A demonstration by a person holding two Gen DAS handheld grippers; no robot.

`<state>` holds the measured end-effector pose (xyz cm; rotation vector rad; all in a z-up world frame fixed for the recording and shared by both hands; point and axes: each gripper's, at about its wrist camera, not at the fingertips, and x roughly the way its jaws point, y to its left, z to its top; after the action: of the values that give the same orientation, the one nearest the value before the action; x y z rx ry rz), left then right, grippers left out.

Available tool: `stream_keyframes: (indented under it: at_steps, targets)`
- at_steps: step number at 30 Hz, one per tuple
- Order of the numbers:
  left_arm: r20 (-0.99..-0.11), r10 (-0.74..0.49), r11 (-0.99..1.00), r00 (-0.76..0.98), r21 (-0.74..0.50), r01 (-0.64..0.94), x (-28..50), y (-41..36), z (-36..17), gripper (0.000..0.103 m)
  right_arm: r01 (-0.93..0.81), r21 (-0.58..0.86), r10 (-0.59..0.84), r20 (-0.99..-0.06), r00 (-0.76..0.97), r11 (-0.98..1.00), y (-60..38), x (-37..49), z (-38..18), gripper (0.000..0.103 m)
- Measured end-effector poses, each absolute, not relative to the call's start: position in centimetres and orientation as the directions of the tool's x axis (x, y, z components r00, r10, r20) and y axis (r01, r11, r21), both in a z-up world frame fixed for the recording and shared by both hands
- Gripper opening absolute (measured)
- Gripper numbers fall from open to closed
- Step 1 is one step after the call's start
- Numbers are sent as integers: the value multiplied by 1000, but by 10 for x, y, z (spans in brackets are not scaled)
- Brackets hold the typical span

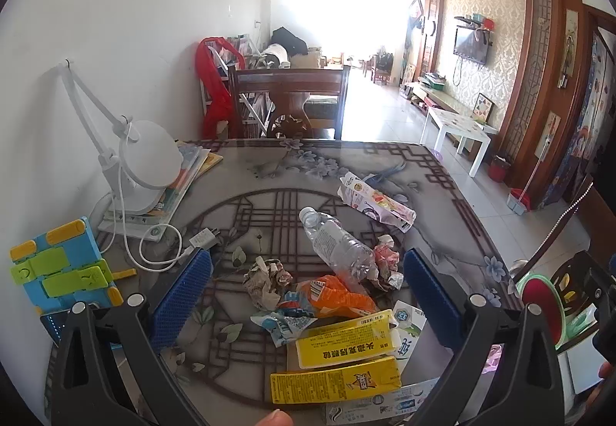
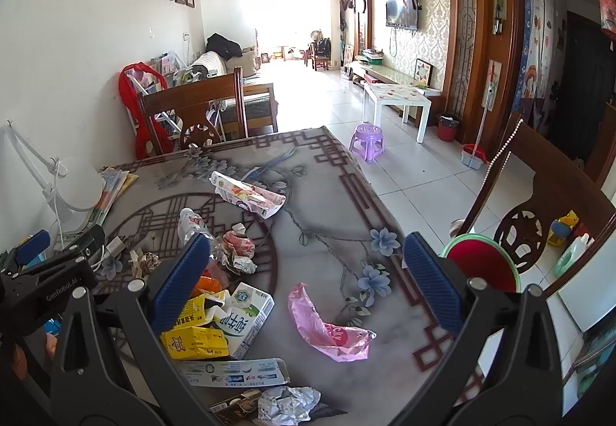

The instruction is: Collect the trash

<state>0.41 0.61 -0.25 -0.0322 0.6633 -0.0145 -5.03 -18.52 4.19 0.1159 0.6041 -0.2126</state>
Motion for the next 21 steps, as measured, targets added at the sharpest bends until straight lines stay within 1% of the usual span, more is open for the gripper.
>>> stream_keyframes:
  at_steps: [21]
  targets:
    - [-638,-28,999,770,-34,8,9,5,-6,95,208,12,-162,-583,796,978,-179,-47,38,99]
